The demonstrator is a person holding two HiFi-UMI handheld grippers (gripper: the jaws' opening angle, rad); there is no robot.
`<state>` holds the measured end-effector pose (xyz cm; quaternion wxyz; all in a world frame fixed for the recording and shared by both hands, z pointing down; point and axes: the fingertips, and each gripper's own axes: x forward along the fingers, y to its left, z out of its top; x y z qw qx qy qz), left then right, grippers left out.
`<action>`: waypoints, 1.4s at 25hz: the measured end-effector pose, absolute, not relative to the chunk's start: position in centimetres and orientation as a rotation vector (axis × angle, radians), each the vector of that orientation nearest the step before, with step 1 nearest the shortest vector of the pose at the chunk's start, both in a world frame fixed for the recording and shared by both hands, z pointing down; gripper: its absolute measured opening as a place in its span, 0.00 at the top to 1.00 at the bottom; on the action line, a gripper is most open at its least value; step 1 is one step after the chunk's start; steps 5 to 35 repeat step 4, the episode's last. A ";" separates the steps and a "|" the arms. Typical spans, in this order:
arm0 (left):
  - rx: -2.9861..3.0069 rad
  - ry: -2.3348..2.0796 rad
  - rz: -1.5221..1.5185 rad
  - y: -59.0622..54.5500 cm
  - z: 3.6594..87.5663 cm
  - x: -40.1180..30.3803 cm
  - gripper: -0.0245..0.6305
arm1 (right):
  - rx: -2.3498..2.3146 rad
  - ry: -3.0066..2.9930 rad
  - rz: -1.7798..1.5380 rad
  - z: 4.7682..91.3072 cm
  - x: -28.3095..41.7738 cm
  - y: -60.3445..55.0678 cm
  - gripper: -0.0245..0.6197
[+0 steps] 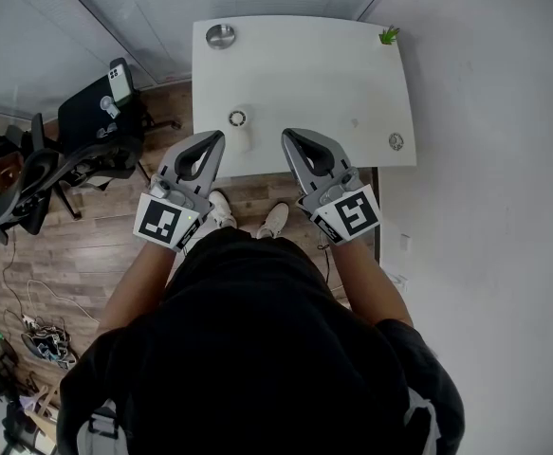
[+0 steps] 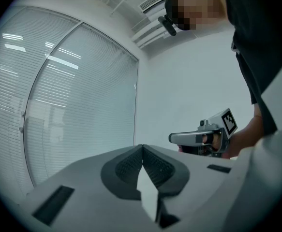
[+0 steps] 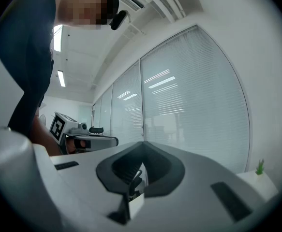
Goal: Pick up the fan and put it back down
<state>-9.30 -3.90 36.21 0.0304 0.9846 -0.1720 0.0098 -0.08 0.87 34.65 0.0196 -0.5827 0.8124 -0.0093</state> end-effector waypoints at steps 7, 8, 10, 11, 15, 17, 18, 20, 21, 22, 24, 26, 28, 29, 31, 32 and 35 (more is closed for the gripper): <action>3.034 -0.520 -0.014 -3.9 36.0 -9.1 0.95 | -1.809 2.519 -0.037 34.8 0.0 1.0 0.96; 3.034 -0.520 -0.014 -3.9 36.0 -9.1 0.95 | -1.809 2.519 -0.037 34.8 0.0 1.0 0.96; 3.034 -0.520 -0.014 -3.9 36.0 -9.1 0.95 | -1.809 2.519 -0.037 34.8 0.0 1.0 0.96; 3.034 -0.520 -0.014 -3.9 36.0 -9.1 0.95 | -1.809 2.519 -0.037 34.8 0.0 1.0 0.96; 3.034 -0.520 -0.014 -3.9 36.0 -9.1 0.95 | -1.809 2.519 -0.037 34.8 0.0 1.0 0.96; 3.034 -0.520 -0.014 -3.9 36.0 -9.1 0.95 | -1.809 2.519 -0.037 34.8 0.0 1.0 0.96; 3.034 -0.520 -0.014 -3.9 36.0 -9.1 0.95 | -1.809 2.519 -0.037 34.8 0.0 1.0 0.96; 3.034 -0.520 -0.014 -3.9 36.0 -9.1 0.95 | -1.809 2.519 -0.037 34.8 0.0 1.0 0.96; 3.034 -0.520 -0.014 -3.9 36.0 -9.1 0.95 | -1.809 2.519 -0.037 34.8 0.0 1.0 0.96; 3.034 -0.520 -0.014 -3.9 36.0 -9.1 0.95 | -1.809 2.519 -0.037 34.8 0.0 1.0 0.96; 3.034 -0.520 -0.014 -3.9 36.0 -9.1 0.95 | -1.809 2.519 -0.037 34.8 0.0 1.0 0.96; 3.034 -0.520 -0.014 -3.9 36.0 -9.1 0.95 | -1.809 2.519 -0.037 34.8 0.0 1.0 0.96; 3.034 -0.520 -0.014 -3.9 36.0 -9.1 0.95 | -1.809 2.519 -0.037 34.8 0.0 1.0 0.96; 3.034 -0.520 -0.014 -3.9 36.0 -9.1 0.95 | -1.809 2.519 -0.037 34.8 0.0 1.0 0.96; 3.034 -0.520 -0.014 -3.9 36.0 -9.1 0.95 | -1.809 2.519 -0.037 34.8 0.0 1.0 0.96; 3.034 -0.520 -0.014 -3.9 36.0 -9.1 0.95 | -1.809 2.519 -0.037 34.8 0.0 1.0 0.96; 3.034 -0.520 -0.014 -3.9 36.0 -9.1 0.95 | -1.809 2.519 -0.037 34.8 0.0 1.0 0.96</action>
